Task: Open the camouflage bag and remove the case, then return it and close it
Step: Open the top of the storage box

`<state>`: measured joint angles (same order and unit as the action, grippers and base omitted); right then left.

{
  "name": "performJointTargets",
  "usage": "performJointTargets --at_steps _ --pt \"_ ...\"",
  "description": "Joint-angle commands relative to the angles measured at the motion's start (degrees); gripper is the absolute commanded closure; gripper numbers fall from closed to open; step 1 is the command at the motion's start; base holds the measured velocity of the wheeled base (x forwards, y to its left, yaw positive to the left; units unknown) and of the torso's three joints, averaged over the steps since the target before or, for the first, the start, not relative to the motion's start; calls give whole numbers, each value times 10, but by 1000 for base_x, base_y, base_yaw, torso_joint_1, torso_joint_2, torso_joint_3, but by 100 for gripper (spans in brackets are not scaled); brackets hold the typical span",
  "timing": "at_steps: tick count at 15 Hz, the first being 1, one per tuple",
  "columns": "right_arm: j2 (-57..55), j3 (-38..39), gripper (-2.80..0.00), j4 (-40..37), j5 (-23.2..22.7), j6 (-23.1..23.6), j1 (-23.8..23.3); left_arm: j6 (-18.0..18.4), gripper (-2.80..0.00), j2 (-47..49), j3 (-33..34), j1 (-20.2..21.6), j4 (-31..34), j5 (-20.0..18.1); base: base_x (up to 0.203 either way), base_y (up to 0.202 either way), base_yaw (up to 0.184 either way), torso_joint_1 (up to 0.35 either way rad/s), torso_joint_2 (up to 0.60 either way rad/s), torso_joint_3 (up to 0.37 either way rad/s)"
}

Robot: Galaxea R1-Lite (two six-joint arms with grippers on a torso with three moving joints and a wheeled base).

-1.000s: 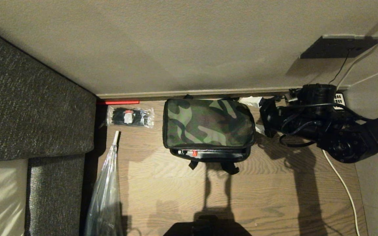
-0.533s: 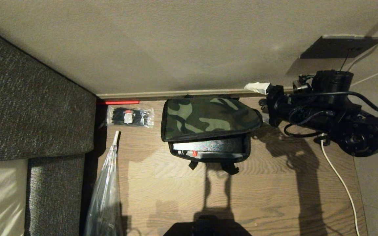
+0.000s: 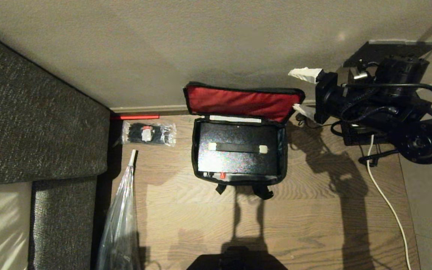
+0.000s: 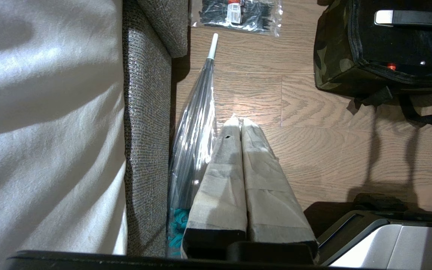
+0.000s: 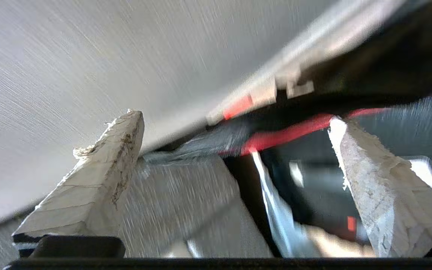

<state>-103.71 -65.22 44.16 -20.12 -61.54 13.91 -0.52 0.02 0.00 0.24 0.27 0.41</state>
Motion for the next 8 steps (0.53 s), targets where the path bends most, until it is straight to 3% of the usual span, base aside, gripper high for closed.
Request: performJointTargets --at_steps 1,8 --pt "5 -11 -280 5 -3 -2 -10 0 0 -1 2 0 0 0 0 0 0 0 0 0" --pt "-11 -11 -280 30 -3 29 -22 0 0 -1 2 0 0 0 0 0 0 0 0 0"
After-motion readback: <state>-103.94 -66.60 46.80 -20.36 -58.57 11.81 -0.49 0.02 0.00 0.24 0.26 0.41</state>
